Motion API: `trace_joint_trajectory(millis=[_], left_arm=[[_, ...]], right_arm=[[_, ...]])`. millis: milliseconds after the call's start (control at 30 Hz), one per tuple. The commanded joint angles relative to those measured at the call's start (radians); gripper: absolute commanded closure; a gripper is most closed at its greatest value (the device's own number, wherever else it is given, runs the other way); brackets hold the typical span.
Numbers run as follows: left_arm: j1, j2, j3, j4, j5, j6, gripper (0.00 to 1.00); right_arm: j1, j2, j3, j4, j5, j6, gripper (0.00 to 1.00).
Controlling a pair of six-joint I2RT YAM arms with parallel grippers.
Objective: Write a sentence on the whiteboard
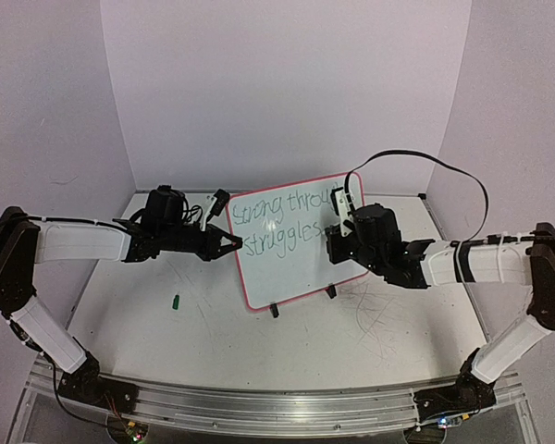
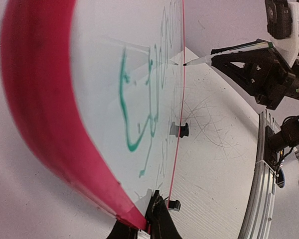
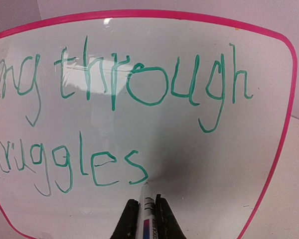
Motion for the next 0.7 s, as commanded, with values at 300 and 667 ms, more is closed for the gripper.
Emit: trace_joint_trajectory(millis=[300, 667], left_arm=[[0.019, 0.020, 0.005, -0.080, -0.222, 0.106, 1.00], [0.019, 0.027, 0.004, -0.079, -0.246, 0.108, 0.94]], right_arm=[[0.009, -0.190, -0.002, -0.020, -0.012, 0.049, 1.00], [0.008, -0.505, -0.068, -0.228, 0.147, 0.043, 1.00]])
